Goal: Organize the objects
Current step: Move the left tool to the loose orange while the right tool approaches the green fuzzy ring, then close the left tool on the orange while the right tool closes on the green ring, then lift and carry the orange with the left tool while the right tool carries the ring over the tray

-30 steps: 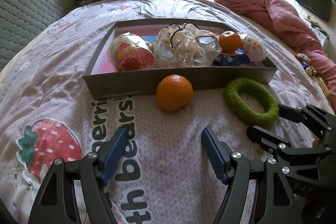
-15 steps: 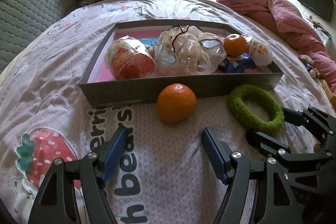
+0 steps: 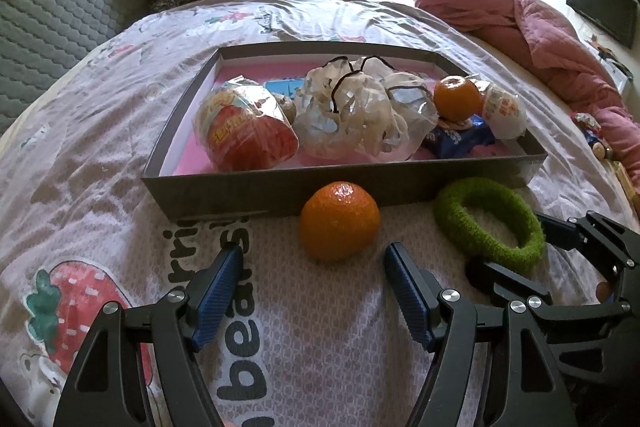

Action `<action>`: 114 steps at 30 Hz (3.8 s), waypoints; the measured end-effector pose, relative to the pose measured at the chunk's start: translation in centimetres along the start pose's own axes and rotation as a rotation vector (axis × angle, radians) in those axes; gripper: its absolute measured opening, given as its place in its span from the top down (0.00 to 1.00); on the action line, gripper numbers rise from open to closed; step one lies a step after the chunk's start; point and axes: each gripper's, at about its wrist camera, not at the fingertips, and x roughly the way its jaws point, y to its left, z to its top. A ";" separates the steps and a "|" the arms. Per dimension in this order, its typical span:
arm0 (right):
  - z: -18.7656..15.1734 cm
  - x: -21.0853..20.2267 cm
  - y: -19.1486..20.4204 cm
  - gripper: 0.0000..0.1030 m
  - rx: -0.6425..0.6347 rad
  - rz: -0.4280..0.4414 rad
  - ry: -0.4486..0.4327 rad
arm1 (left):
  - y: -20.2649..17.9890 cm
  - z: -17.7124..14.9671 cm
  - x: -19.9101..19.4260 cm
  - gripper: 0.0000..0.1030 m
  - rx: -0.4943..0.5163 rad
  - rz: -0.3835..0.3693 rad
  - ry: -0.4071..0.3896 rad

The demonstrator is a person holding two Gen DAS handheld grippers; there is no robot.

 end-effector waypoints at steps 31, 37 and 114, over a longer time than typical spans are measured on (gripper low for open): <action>1.3 0.7 -0.1 0.76 0.013 0.045 -0.011 | -1.1 1.2 0.9 0.61 0.040 -0.053 -0.018; 1.4 0.2 -0.3 0.77 0.020 0.056 -0.025 | -1.1 1.2 0.4 0.61 0.032 -0.058 -0.026; 9.5 0.8 -6.2 0.76 0.045 -0.051 -0.148 | 0.0 9.9 1.3 0.61 0.056 -0.036 -0.180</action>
